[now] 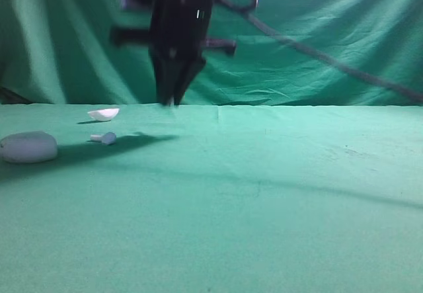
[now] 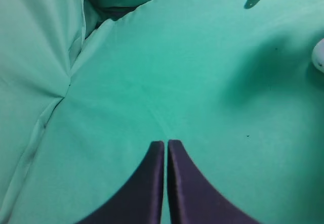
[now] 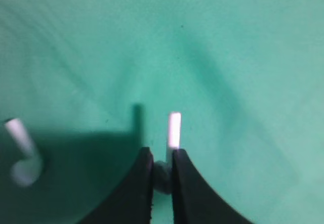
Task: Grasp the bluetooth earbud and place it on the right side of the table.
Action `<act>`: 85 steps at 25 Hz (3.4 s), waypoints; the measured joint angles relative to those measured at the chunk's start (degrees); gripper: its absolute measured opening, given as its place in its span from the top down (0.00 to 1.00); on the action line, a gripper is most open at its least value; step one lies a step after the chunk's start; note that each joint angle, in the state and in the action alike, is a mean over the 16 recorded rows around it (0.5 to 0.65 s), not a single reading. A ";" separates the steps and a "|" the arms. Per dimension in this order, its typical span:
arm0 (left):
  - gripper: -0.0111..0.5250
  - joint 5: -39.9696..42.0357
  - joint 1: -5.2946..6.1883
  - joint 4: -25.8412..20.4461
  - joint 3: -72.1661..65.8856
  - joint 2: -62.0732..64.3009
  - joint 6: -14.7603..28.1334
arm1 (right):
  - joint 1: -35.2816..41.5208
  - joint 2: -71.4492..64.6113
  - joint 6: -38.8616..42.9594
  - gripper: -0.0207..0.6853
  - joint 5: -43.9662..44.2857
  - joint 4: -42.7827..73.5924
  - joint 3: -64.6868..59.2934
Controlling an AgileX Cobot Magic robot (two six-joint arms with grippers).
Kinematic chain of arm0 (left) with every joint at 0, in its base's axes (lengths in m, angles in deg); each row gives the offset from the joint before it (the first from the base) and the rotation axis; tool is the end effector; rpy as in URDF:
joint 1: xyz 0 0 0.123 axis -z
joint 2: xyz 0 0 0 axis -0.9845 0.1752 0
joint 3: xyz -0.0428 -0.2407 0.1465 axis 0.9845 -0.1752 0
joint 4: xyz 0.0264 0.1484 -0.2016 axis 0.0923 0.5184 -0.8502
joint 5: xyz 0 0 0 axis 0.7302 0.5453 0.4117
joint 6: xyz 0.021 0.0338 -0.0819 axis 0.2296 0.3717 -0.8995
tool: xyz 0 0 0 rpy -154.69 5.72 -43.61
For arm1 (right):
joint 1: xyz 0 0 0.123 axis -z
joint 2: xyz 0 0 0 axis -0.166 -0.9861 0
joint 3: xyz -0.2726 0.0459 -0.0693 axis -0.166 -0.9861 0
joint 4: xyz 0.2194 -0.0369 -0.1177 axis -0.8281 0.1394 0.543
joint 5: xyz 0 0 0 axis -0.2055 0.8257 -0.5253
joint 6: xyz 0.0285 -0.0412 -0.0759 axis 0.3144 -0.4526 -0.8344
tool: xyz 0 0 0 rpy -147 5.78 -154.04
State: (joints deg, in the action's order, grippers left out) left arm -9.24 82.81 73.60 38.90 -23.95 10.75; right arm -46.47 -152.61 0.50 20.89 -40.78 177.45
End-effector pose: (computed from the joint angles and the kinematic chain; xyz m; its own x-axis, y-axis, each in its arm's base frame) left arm 0.0529 0.0097 0.1762 -0.2692 0.4359 -0.8588 0.0372 0.8957 0.4430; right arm 0.3972 0.3019 0.2141 -0.6790 -0.6306 -0.3759 -0.6782 0.7348 -0.0076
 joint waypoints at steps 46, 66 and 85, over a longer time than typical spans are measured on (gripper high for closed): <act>0.98 0.00 0.00 0.00 0.00 0.00 0.00 | 27.86 32.46 5.93 0.58 -31.20 0.18 -67.52; 0.98 0.00 0.00 0.00 0.00 0.00 0.00 | 27.85 71.90 5.41 0.93 -11.83 -0.90 -64.10; 0.98 0.00 0.00 0.00 0.00 0.00 0.00 | 27.85 118.26 4.84 0.97 -2.40 -2.94 -76.98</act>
State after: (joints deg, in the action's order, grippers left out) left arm -9.24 82.81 73.60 38.90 -23.95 10.75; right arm -18.61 -34.35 5.34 18.49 -43.72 100.47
